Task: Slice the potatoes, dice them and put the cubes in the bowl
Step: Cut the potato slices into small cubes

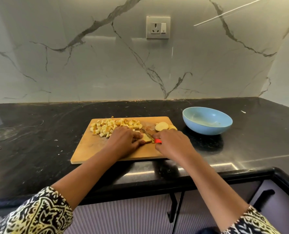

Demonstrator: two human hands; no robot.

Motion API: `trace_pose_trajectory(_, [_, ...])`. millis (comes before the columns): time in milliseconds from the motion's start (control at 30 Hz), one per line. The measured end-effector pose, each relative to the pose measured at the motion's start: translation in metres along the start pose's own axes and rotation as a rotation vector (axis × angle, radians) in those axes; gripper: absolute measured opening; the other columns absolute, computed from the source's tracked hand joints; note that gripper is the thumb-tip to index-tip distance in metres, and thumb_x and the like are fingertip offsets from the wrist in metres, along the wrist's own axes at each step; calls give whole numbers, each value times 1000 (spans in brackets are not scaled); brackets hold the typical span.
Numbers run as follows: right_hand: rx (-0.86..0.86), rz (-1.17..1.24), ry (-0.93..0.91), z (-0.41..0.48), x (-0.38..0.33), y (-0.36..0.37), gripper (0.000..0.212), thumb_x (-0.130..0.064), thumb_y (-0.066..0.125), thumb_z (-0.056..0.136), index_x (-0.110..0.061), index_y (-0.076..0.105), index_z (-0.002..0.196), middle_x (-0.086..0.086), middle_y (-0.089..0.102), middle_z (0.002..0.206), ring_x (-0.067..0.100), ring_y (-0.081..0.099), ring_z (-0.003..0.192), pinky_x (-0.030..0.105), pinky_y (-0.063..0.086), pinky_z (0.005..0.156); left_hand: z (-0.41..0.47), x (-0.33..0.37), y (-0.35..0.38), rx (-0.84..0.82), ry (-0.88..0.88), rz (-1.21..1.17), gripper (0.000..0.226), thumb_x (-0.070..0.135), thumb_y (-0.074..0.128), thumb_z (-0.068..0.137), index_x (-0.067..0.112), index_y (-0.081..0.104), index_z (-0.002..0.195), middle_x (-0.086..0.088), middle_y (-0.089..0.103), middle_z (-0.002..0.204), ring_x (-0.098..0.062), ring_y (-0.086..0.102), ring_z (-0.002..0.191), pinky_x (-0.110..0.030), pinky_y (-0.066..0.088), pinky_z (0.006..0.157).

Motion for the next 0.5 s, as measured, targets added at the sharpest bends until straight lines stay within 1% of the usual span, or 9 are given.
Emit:
trace_pose_trajectory(133, [95,63,25,-17,13,-9,39,-23,45,97,-30,53,134,2,66,111,22,61,93,32,46,70,-1,-2,0,22,10,0,47,56,48,91,30,56,128,6,62,126,-10,53,114,-30,36,101])
trace_pose_trajectory(200, [102,73,3,-24,13,-8,40,-22,44,98,-31,49,137,2,67,105,22,61,88,31,46,67,-2,-4,-1,42,-10,-40,46,56,52,89,28,59,125,5,65,121,-11,55,109,-29,38,98])
trace_pose_trajectory(300, [115,80,-46,-31,7,-4,40,-20,41,99,-30,47,138,0,65,97,18,58,82,28,40,62,-2,-6,-1,69,-28,-84,44,54,57,87,28,63,121,4,68,115,-11,57,104,-29,41,96])
trace_pose_trajectory(367, [110,90,-47,-34,2,-3,39,-21,41,99,-31,49,136,-1,64,99,16,57,86,27,42,65,-2,-6,0,71,-32,-85,42,54,57,86,28,64,119,5,68,114,-11,57,104,-30,42,96])
trace_pose_trajectory(433, [98,77,-46,-35,-3,-2,37,-21,42,99,-30,53,133,-2,64,103,15,57,90,28,46,70,-2,-6,0,80,-32,-84,42,54,58,86,28,65,119,5,68,114,-11,57,104,-31,43,96])
trace_pose_trajectory(500, [82,54,-49,-34,-7,-1,37,-20,43,98,-28,54,132,0,64,106,15,56,87,28,46,70,-1,-5,0,83,-28,-83,41,53,58,87,28,65,119,5,68,114,-11,57,103,-31,43,95])
Point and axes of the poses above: each hand's wrist, its own z-axis towards the middle knuckle, its own y-axis out of the palm, x = y × z, the point moved 2 cm from there along z, towards the middle knuckle
